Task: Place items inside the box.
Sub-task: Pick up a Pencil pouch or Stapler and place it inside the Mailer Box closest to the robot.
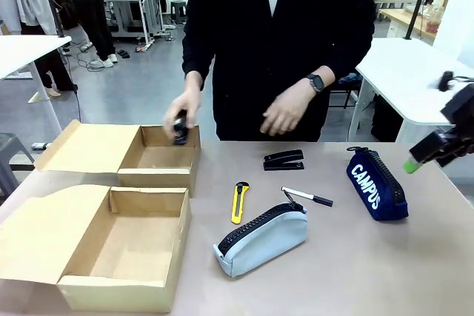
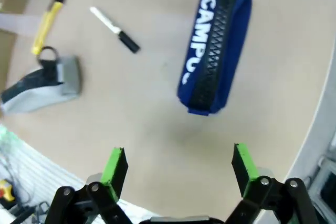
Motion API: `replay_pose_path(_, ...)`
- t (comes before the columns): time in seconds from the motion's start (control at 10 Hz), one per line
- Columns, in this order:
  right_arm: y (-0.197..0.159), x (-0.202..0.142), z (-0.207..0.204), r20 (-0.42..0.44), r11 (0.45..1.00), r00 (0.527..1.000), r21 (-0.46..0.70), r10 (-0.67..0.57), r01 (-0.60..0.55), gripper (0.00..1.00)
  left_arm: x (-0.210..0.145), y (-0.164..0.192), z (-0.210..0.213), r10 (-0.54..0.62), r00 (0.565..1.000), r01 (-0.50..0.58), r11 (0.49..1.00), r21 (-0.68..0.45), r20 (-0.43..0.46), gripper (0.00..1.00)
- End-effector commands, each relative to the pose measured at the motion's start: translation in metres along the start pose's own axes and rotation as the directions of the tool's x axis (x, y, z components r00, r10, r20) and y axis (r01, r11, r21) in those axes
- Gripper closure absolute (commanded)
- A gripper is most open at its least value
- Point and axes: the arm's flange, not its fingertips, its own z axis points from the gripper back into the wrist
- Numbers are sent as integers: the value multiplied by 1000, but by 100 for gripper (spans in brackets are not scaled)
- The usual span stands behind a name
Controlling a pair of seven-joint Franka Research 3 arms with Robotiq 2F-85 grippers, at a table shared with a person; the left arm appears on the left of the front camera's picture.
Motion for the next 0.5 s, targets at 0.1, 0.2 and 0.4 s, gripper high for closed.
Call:
replay_pose_path(0.1,-26,65,-45,-119,996,989,-30,-87,84,0,-2,-1,1,-20,1000,20,1000,-16,2,0)
replay_pose_path(0.2,-26,75,-61,-142,994,984,-34,-104,101,0,-2,-1,1,-20,1000,20,1000,-16,2,0)
replay_pose_path(0.4,-38,90,-100,-140,981,971,-52,-195,189,0,-2,-1,1,-20,1000,20,1000,-16,2,0)
